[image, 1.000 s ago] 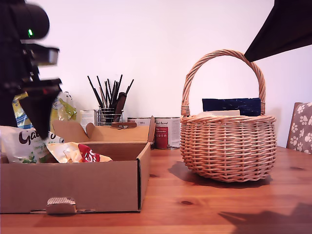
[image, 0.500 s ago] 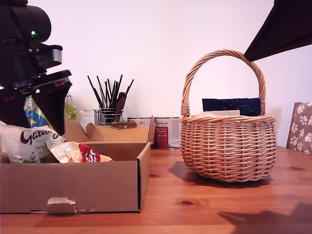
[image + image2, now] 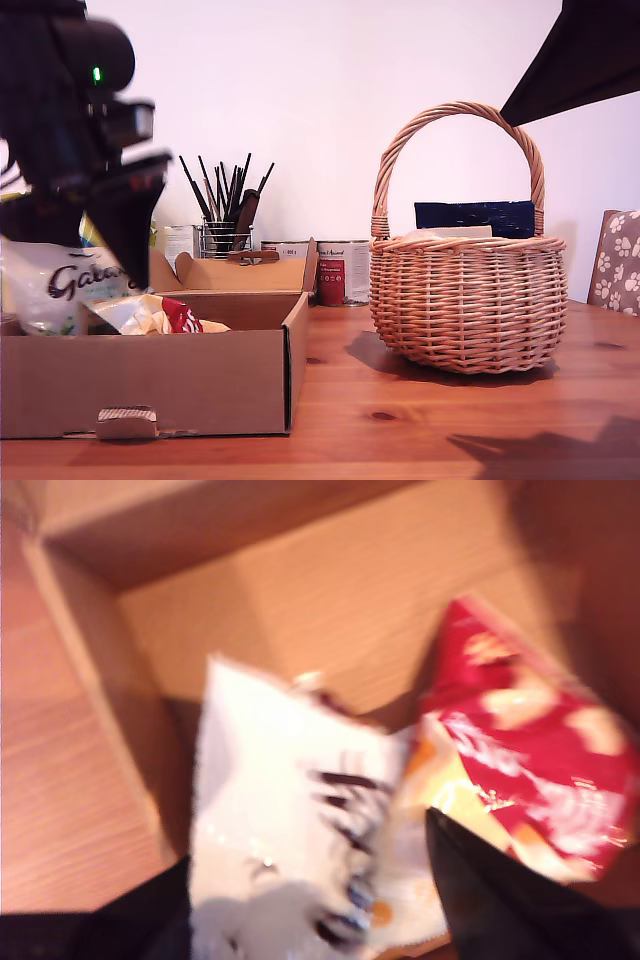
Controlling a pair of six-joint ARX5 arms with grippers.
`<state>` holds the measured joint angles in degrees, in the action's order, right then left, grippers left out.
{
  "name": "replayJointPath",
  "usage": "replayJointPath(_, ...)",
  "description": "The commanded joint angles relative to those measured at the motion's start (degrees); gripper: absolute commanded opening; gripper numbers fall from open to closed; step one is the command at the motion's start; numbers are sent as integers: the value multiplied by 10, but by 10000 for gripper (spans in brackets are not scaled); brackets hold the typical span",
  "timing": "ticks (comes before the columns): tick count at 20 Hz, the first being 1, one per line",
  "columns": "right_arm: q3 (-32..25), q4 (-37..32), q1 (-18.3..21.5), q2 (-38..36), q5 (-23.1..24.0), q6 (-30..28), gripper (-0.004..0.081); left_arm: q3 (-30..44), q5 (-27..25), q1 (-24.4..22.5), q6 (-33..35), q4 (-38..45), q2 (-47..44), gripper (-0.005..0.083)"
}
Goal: Move the bags of Easter eggs from the cardboard box on the left into the woven basket on the right side.
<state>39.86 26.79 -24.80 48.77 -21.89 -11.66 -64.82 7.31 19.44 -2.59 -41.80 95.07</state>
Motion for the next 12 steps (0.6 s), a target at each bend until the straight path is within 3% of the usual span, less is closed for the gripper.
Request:
replayJointPath(1,-15,-3,1,2,0,1,-6,6,-5,1,-2,1,20,350)
replayJointPath(7,-15,-3,1,2,0,1,-6,-2,-2,1,0,27,16,65)
replayJointPath(12,-15,-3,1,2,0,1,-6,-12,0,1,10,24,-3,16)
